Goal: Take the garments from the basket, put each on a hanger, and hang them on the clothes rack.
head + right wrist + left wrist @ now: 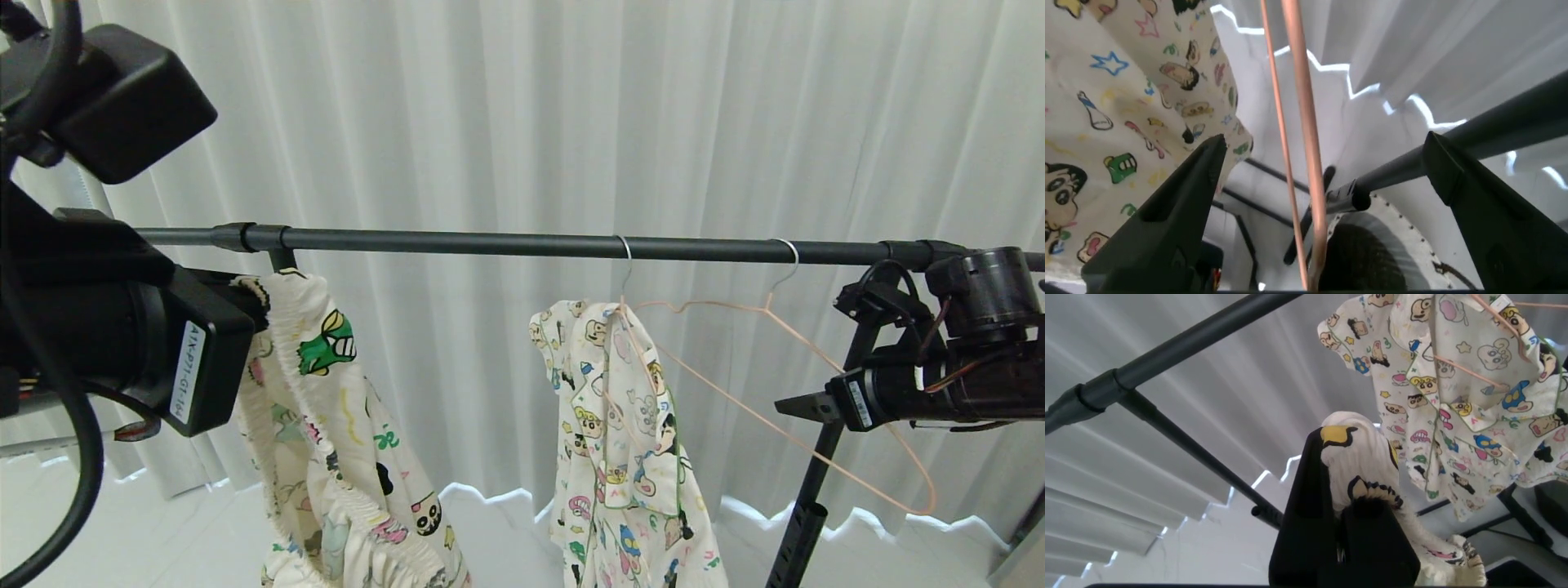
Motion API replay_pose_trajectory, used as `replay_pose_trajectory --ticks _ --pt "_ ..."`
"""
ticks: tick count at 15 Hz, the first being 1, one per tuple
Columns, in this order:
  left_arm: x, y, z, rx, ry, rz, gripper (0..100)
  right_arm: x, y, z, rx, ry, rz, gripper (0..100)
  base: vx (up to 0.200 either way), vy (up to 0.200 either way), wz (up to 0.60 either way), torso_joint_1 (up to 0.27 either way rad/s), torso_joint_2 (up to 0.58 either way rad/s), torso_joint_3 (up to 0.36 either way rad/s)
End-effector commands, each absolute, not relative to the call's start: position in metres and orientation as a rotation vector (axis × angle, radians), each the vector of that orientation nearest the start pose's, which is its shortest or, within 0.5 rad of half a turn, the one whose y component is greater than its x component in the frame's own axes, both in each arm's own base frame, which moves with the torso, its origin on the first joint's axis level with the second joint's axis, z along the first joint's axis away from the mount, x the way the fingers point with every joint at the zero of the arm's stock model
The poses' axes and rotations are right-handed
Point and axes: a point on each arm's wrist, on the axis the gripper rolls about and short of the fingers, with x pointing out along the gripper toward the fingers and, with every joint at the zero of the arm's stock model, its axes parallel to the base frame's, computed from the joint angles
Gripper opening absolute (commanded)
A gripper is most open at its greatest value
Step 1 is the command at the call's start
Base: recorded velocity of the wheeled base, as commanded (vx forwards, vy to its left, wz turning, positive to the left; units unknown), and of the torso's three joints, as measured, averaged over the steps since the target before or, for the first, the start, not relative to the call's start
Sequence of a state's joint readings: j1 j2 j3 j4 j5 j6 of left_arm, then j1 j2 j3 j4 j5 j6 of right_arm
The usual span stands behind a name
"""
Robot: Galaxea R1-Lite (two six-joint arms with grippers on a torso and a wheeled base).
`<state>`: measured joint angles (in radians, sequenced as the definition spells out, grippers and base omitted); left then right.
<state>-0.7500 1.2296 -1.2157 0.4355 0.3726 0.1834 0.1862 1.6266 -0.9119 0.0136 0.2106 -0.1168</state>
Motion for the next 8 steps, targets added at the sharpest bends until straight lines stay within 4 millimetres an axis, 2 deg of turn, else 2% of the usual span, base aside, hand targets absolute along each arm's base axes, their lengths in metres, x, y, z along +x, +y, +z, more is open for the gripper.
replay_pose_trajectory --ticks 1,4,5,8 --pt "0.1289 -0.1093 0.3107 0.425 0.355 -0.409 0 0.2739 0.0564 0.1679 -0.078 0.734 0.422 100 0.000 0.000 0.00 0.000 0.00 0.000" --pt "0.1299 -0.1098 0.3115 0.420 0.346 -0.407 0 0.2740 0.0570 0.1675 -0.060 0.739 0.423 100 0.000 0.000 0.00 0.000 0.00 0.000" --pt "0.1301 -0.1101 0.3118 0.419 0.340 -0.407 0 0.2739 0.0575 0.1684 -0.060 0.734 0.427 0 0.000 0.000 0.00 0.000 0.00 0.000" --pt "0.1308 -0.1106 0.3119 0.416 0.336 -0.406 0 0.2707 0.0577 0.1727 -0.062 0.719 0.430 0 0.000 0.000 0.00 0.000 0.00 0.000"
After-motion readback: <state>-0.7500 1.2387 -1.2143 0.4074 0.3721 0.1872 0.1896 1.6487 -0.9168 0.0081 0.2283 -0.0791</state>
